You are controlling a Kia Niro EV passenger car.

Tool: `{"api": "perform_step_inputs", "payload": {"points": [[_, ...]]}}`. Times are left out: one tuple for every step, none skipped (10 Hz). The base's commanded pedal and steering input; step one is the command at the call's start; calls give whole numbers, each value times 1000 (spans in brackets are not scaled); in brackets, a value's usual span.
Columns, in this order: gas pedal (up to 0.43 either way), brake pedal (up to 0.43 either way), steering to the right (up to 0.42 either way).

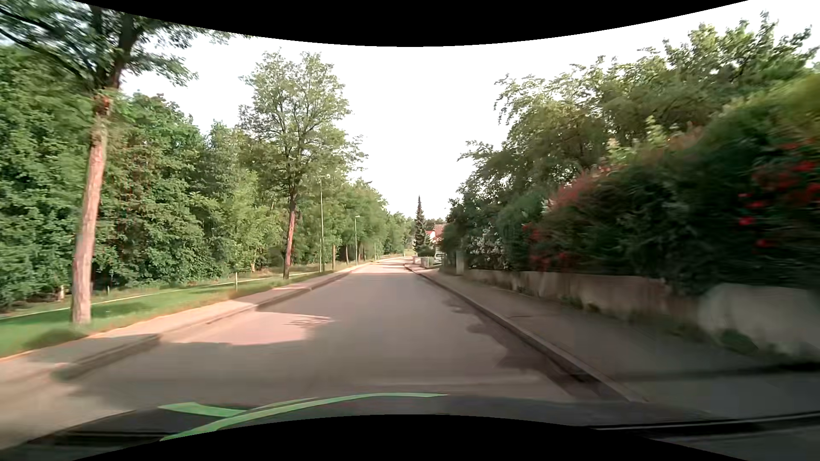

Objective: Follow the waypoints while adhering to traffic rules and regulations

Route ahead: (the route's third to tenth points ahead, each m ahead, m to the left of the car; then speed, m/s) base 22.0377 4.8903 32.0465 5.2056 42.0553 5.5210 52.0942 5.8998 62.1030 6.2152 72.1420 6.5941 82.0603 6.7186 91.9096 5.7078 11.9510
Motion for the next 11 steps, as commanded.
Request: {"api": "perform_step_inputs", "payload": {"points": [[67, 0, -10], [67, 0, -11], [67, 0, -12], [67, 0, -12], [67, 0, -12], [67, 0, -12], [67, 0, -12], [67, 0, -12], [67, 0, -11], [47, 0, -9], [47, 0, -9]]}}
